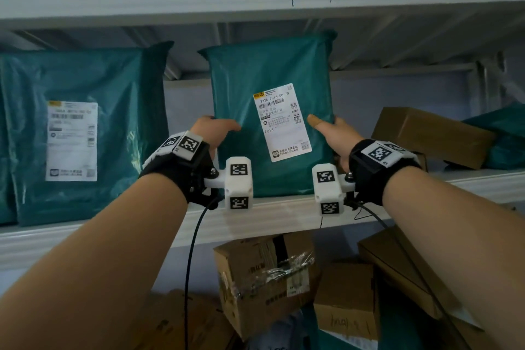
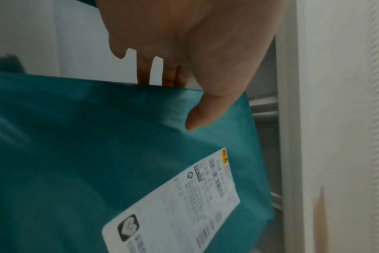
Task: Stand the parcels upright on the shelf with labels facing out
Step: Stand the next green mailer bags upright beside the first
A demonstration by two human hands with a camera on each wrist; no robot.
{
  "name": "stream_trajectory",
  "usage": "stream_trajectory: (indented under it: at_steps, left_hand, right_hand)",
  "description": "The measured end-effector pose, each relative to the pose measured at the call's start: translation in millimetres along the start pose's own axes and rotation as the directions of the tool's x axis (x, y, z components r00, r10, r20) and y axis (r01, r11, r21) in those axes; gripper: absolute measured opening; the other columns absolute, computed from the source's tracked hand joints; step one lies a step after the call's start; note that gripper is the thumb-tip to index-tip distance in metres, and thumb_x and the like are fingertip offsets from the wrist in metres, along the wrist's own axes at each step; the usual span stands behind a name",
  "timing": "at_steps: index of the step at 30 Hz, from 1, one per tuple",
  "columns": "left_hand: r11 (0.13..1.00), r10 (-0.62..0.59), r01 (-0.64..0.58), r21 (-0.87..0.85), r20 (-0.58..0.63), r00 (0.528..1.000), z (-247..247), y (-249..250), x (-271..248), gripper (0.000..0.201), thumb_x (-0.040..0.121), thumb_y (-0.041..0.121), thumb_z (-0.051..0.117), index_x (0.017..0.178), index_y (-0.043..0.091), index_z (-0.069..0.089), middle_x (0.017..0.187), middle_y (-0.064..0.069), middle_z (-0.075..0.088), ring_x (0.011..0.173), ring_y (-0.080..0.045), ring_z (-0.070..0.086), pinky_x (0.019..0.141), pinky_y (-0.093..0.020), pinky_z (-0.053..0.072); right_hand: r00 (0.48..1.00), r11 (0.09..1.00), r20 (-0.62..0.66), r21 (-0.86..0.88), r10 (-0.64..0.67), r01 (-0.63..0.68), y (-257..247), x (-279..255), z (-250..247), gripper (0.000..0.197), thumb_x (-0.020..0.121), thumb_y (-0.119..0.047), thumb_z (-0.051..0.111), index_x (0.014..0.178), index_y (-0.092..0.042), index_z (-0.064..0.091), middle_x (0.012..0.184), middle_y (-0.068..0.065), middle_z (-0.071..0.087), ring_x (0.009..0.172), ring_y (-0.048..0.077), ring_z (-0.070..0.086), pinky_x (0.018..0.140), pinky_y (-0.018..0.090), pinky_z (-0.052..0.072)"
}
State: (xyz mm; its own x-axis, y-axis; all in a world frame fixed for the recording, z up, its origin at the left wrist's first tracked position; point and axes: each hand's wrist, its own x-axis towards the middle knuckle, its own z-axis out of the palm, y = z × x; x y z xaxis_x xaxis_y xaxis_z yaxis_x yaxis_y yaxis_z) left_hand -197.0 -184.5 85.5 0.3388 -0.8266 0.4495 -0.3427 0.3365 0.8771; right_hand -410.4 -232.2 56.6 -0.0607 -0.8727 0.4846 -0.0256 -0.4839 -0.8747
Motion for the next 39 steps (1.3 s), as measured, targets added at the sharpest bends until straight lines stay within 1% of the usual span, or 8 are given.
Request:
stream_trajectory:
  at_steps: [4, 8, 12, 17, 22, 27, 33, 39]
  left_hand:
    - [0.998, 0.007, -0.002, 0.056, -0.1, 0.995, 6, 11, -9, 0.087, 0.051, 0.044, 0.069, 0.126, 0.006, 0.047, 0.125, -0.011, 0.056, 0.106, -0.03, 0.059, 0.092, -0.041, 0.051]
    - [0.952, 0.139, -0.077, 0.296, -0.195, 0.971, 2, 5, -10, 0.063, 0.081, 0.027, 0.065, 0.133, 0.007, 0.036, 0.137, -0.016, 0.038, 0.119, -0.037, 0.049, 0.102, -0.042, 0.044]
    - [0.917, 0.204, -0.109, 0.383, -0.215, 0.955, -16, 0, -10, 0.065, 0.077, 0.025, 0.069, 0.133, 0.008, 0.041, 0.136, -0.017, 0.039, 0.12, -0.037, 0.048, 0.104, -0.043, 0.043]
    - [0.823, 0.3, -0.139, 0.55, -0.215, 0.929, -44, -6, -16, 0.061, 0.075, 0.025, 0.069, 0.129, 0.007, 0.046, 0.133, -0.019, 0.044, 0.121, -0.039, 0.044, 0.106, -0.044, 0.039]
    - [0.66, 0.501, -0.13, 0.74, -0.305, 0.81, -70, -9, -26, 0.069, 0.078, 0.026, 0.068, 0.139, 0.019, 0.036, 0.138, -0.012, 0.032, 0.128, -0.035, 0.03, 0.107, -0.041, 0.031]
    - [0.786, 0.327, -0.051, 0.616, -0.345, 0.88, -93, -19, -26, 0.075, 0.08, 0.038, 0.068, 0.144, 0.021, 0.032, 0.144, -0.012, 0.027, 0.134, -0.033, 0.028, 0.109, -0.041, 0.031]
    - [0.695, 0.42, -0.075, 0.715, -0.32, 0.849, -101, -36, -27, 0.054, 0.086, 0.035, 0.053, 0.139, 0.028, 0.044, 0.147, -0.006, 0.03, 0.135, -0.033, 0.024, 0.11, -0.044, 0.028]
    - [0.703, 0.401, -0.109, 0.703, -0.265, 0.877, -99, -40, -26, 0.063, 0.083, 0.028, 0.056, 0.142, 0.026, 0.035, 0.148, -0.009, 0.025, 0.134, -0.036, 0.026, 0.111, -0.044, 0.027]
  right_hand:
    - [1.0, 1.0, 0.017, 0.015, -0.025, 0.025, 4, 6, 0, 0.052, 0.086, -0.034, 0.065, 0.131, -0.011, 0.051, 0.126, 0.01, 0.063, 0.112, 0.03, 0.062, 0.102, 0.047, 0.047]
    - [0.996, 0.999, 0.08, 0.009, -0.043, 0.043, 5, 3, 2, 0.016, 0.087, -0.036, 0.063, 0.1, -0.027, 0.061, 0.123, 0.007, 0.066, 0.11, 0.028, 0.064, 0.101, 0.046, 0.047]
    - [0.991, 0.997, 0.115, -0.03, -0.069, 0.073, 6, 1, 16, 0.046, 0.079, -0.046, 0.067, 0.118, -0.022, 0.06, 0.122, 0.004, 0.067, 0.108, 0.026, 0.065, 0.1, 0.044, 0.049]
    - [0.985, 0.999, 0.173, -0.037, 0.005, 0.002, 14, 6, 37, 0.07, 0.045, -0.068, 0.067, 0.101, -0.027, 0.066, 0.112, 0.005, 0.072, 0.1, 0.028, 0.069, 0.095, 0.046, 0.052]
    - [0.985, 0.998, 0.164, 0.026, 0.046, -0.051, 18, 8, 52, 0.081, 0.042, -0.059, 0.078, 0.111, -0.019, 0.067, 0.106, 0.004, 0.074, 0.096, 0.028, 0.071, 0.091, 0.048, 0.054]
    - [0.987, 0.997, 0.153, 0.052, 0.047, -0.055, 19, 4, 70, 0.075, 0.04, -0.055, 0.08, 0.104, -0.019, 0.07, 0.104, 0.004, 0.075, 0.094, 0.027, 0.071, 0.09, 0.047, 0.054]
    - [0.995, 1.0, 0.102, -0.011, -0.016, 0.017, 16, -10, 87, 0.037, 0.054, -0.053, 0.075, 0.08, -0.028, 0.065, 0.107, 0.002, 0.073, 0.098, 0.025, 0.068, 0.093, 0.045, 0.053]
    - [0.995, 0.998, 0.093, -0.05, -0.044, 0.049, 16, -21, 89, 0.05, 0.056, -0.047, 0.079, 0.097, -0.026, 0.063, 0.114, 0.002, 0.07, 0.102, 0.024, 0.067, 0.094, 0.045, 0.052]
